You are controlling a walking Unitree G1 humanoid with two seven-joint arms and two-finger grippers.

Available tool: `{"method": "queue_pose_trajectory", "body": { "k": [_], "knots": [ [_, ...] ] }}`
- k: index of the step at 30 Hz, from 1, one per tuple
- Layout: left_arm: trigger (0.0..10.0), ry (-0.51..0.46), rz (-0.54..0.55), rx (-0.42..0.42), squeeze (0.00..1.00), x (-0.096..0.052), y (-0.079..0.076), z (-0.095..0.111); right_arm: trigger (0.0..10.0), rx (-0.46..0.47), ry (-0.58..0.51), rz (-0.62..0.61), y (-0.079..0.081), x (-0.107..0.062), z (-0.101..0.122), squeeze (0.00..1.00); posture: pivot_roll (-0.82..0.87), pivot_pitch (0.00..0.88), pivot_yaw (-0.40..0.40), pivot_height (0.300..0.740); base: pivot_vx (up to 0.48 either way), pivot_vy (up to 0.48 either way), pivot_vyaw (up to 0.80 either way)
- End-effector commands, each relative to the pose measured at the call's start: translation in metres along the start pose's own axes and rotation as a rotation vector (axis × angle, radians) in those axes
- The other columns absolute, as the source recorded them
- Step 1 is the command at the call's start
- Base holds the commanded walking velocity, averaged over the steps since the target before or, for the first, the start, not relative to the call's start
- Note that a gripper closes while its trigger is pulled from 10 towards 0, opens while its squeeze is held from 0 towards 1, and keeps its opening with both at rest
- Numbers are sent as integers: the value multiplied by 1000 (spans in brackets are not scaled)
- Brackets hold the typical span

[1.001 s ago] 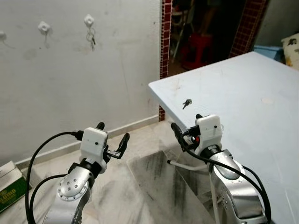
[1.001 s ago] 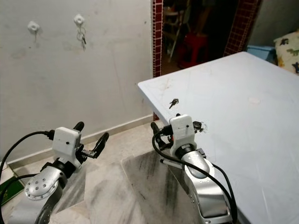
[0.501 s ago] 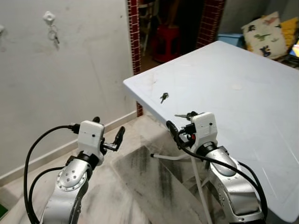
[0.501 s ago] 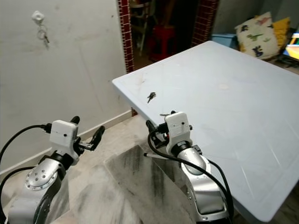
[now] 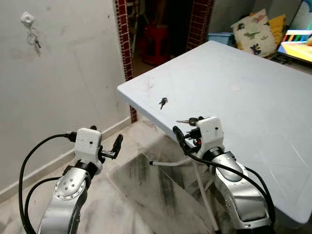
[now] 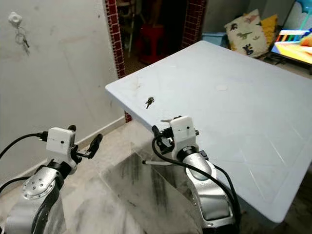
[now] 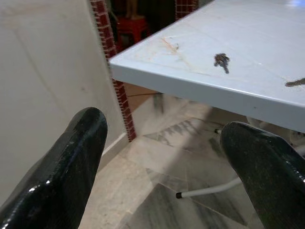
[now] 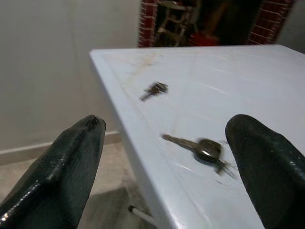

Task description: Hang keys on a hook

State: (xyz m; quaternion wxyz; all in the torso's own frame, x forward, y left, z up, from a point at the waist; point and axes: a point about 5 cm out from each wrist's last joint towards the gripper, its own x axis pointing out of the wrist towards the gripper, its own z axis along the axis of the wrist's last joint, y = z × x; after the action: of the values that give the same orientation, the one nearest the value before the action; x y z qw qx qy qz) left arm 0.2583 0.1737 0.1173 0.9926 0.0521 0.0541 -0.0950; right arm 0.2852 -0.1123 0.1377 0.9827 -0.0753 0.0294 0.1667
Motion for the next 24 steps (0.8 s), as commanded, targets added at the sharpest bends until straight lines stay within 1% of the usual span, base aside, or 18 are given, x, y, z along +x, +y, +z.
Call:
{"method": "queue_pose_trajectory", "body": {
  "k": [1,10,16,20,24],
  "knots": [
    [10000,15,-4,3,0,0,3,-3,10000,1,11,0,0,1,-1,0,80,0,27,740,0,0,-800],
    [10000,-7,-28,-1,0,3,2,0,10000,-4,21,-6,-1,1,-3,0,75,0,28,740,0,0,-800],
    [10000,-19,-17,-16,0,5,5,3,10000,0,22,-6,-1,0,-3,0,75,0,28,740,0,0,-800],
    [10000,-20,-7,-17,0,4,6,3,10000,-6,12,7,1,0,-2,0,73,0,25,740,0,0,0],
    [10000,-24,8,-40,0,4,5,3,10000,-7,14,10,1,0,-2,0,75,1,24,740,0,0,0]
  ]
}}
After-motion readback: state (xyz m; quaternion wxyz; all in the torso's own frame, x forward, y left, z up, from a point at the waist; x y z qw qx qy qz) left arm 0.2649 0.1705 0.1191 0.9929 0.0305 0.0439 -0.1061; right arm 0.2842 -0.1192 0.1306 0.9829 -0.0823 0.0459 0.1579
